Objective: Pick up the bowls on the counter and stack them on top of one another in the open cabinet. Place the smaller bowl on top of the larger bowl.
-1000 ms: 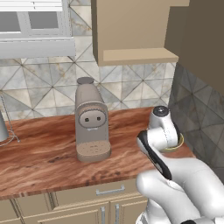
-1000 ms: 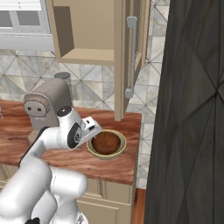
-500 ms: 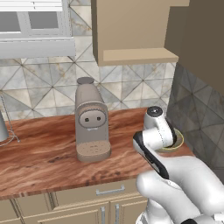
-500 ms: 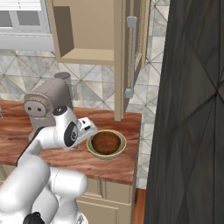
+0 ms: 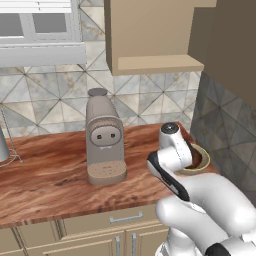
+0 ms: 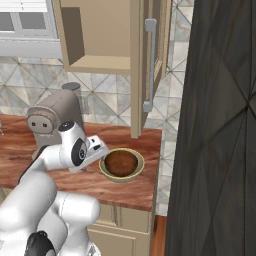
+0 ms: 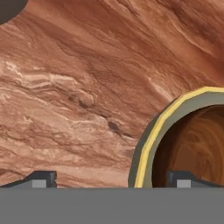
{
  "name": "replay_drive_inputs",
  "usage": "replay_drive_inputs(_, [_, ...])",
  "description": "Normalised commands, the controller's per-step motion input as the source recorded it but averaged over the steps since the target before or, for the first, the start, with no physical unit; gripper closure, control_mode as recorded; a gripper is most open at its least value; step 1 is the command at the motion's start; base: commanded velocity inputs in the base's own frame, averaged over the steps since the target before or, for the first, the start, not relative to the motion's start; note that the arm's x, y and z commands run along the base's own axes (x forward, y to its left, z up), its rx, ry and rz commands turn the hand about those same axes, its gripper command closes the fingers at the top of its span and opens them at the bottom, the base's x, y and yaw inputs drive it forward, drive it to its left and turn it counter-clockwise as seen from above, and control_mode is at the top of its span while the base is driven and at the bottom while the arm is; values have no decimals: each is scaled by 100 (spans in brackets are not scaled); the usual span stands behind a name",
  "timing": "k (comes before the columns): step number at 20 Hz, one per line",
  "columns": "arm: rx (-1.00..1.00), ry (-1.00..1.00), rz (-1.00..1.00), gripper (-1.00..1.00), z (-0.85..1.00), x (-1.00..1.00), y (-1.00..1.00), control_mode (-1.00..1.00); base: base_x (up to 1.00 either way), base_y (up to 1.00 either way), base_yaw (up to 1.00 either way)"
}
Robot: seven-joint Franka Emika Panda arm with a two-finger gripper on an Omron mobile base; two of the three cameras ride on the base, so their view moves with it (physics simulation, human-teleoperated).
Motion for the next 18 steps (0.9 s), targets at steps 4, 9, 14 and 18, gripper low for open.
replay_drive_inputs(4, [0,4,-2,-100,-15,12,0,-100,0,0,0])
replay_drive_inputs(9, [0,4,-2,-100,-14,14,0,-100,0,0,0])
replay_drive_inputs(14, [0,6,-2,-100,-15,16,0,-100,0,0,0])
replay_drive_inputs(18, [0,6,-2,-100,-13,17,0,-100,0,0,0])
